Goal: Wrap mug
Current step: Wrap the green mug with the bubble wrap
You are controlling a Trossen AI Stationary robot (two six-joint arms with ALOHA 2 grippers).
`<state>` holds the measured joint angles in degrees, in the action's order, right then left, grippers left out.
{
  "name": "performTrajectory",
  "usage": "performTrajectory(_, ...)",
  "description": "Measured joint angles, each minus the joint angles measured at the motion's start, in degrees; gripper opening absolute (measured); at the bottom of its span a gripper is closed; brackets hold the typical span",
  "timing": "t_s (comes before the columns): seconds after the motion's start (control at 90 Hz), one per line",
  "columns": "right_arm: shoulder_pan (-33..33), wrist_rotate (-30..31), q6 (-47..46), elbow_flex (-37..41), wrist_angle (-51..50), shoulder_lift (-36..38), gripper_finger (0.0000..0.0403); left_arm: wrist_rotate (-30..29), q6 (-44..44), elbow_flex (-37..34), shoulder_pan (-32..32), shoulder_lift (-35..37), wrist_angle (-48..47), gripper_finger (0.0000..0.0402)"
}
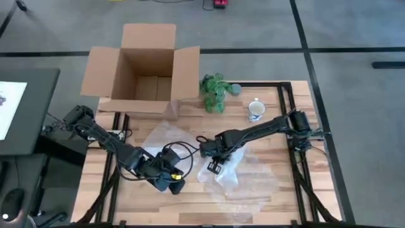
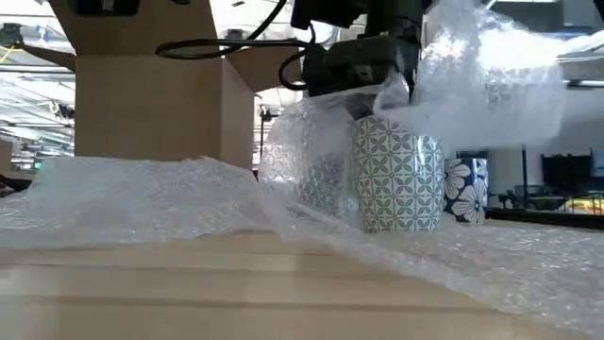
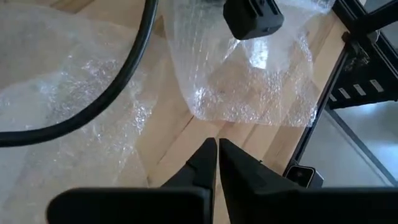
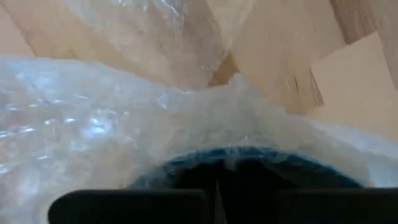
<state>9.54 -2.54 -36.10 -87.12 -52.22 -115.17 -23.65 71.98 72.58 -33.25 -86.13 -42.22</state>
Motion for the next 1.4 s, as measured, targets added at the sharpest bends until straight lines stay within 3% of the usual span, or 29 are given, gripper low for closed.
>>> performTrajectory(0.533,-0.7,-0.7,0.1,-11.9,-15.7,5.4,0.0,0.0,-0.4,0.0,0.0,0.0,2.3,0.0)
performTrajectory(0.744,0.8,-6.7,0.5,-16.0,-20.3,5.4,0.0,0.0,-0.3,0.0,-0.1,0.0,2.3,0.0)
performTrajectory(1.011,1.4,-3.6,1.7,-11.0,-20.8,4.3,0.0,0.0,-0.2,0.0,-0.1,0.0,2.3,0.0)
performTrajectory(1.4,-0.3,-3.5,-0.6,-0.7,-7.5,4.4,0.0,0.0,-0.2,0.0,-0.1,0.0,2.3,0.0)
